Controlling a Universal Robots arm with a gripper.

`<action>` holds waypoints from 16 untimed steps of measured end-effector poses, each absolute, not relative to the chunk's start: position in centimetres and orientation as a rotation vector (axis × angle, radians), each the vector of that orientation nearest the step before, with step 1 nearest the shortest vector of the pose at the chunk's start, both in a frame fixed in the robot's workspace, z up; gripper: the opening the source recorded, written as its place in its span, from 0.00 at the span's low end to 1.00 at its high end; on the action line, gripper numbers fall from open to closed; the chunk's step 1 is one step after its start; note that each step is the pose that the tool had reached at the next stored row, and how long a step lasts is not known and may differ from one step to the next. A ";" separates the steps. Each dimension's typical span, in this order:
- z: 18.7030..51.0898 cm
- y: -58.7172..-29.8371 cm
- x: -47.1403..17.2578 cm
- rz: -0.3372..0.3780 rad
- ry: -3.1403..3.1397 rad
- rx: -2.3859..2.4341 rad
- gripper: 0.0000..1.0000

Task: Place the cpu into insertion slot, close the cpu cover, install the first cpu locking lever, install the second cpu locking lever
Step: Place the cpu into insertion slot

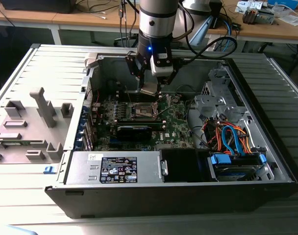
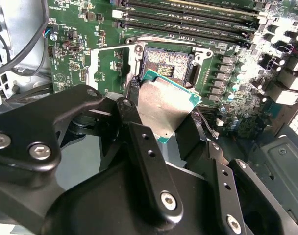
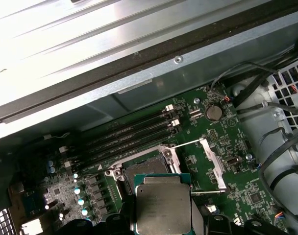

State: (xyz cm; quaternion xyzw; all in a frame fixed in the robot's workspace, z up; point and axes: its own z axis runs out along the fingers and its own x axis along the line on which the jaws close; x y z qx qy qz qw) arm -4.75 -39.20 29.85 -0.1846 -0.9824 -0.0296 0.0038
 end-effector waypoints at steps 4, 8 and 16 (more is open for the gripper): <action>29.8 -39.2 -4.7 -0.093 -3.078 -0.584 0.55; 29.8 -39.2 -4.7 -0.093 -3.077 -0.590 0.55; 29.8 -39.2 -4.7 -0.093 -3.075 -0.600 0.55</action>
